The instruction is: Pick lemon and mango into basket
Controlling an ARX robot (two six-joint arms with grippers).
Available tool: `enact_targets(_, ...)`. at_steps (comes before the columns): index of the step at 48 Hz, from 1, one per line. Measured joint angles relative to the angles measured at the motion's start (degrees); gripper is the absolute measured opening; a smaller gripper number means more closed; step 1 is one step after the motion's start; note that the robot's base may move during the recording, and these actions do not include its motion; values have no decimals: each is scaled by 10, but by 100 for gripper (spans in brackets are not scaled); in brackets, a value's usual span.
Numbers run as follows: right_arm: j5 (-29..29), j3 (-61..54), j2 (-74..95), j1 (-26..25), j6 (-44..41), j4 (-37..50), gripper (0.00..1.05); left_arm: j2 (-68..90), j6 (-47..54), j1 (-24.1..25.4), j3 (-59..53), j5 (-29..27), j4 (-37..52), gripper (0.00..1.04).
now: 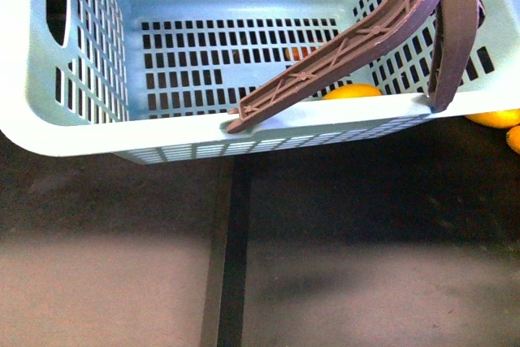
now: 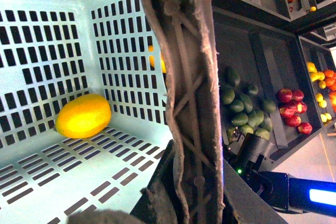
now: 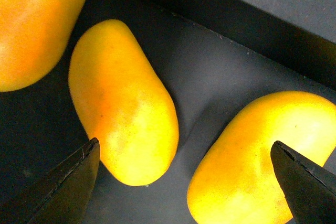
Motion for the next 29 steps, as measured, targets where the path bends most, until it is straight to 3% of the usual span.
enact_targets(29,-4,171,115,28,38,-64,96,0,0,0,0,2,0,7)
